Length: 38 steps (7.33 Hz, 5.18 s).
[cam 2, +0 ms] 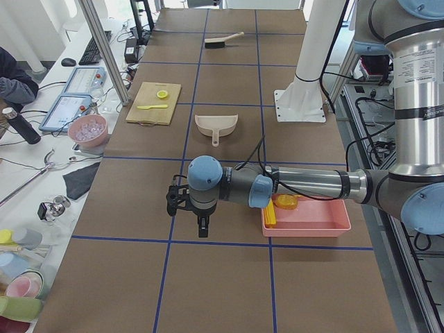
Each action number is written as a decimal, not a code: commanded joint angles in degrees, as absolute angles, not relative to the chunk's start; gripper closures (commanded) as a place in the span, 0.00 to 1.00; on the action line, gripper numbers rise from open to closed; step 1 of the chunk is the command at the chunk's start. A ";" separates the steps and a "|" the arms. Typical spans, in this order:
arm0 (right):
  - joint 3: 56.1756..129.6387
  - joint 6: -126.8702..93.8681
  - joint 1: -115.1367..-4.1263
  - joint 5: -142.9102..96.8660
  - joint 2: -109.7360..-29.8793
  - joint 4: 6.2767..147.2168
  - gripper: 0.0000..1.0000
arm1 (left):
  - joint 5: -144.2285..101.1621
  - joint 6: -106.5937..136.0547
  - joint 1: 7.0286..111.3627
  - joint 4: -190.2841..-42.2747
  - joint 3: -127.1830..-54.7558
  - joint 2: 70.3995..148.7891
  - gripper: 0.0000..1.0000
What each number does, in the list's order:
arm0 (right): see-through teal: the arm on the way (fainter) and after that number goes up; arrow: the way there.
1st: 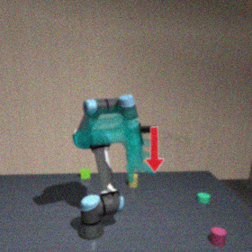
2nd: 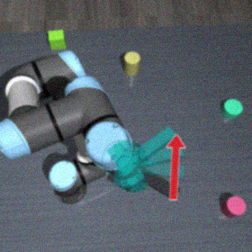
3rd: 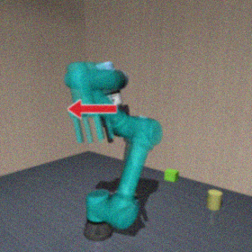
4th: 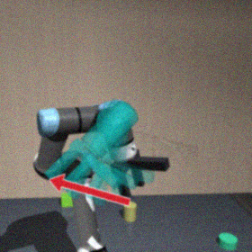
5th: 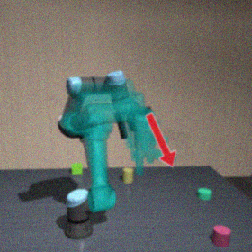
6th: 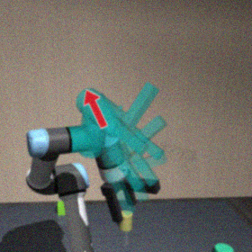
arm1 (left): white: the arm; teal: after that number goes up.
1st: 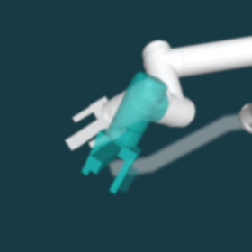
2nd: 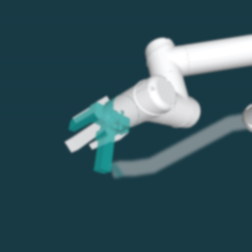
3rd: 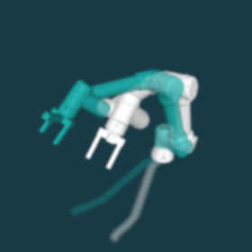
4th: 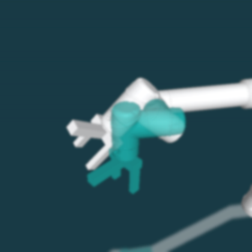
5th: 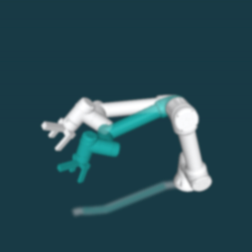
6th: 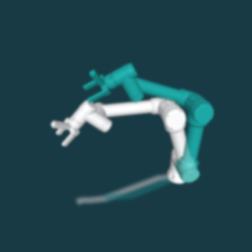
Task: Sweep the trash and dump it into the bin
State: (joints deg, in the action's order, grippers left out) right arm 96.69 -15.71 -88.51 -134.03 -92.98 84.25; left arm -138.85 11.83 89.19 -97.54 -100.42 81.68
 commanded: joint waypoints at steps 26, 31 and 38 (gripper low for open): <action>96.68 -15.64 -88.51 -134.03 -93.43 84.02 0.00 | -138.69 12.13 89.39 -97.56 -103.54 80.77 0.02; 96.77 -15.64 -88.51 -133.95 -93.43 83.67 0.00 | -138.78 11.69 90.08 -98.00 -106.34 78.05 0.02; 96.59 -15.73 -88.51 -133.68 -93.43 82.35 0.00 | -138.34 10.81 90.27 -97.91 -106.62 76.64 0.02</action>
State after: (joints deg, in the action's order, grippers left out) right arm 96.62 -15.72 -88.50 -133.69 -93.38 82.53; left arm -138.55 11.31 90.35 -97.94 -107.43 76.34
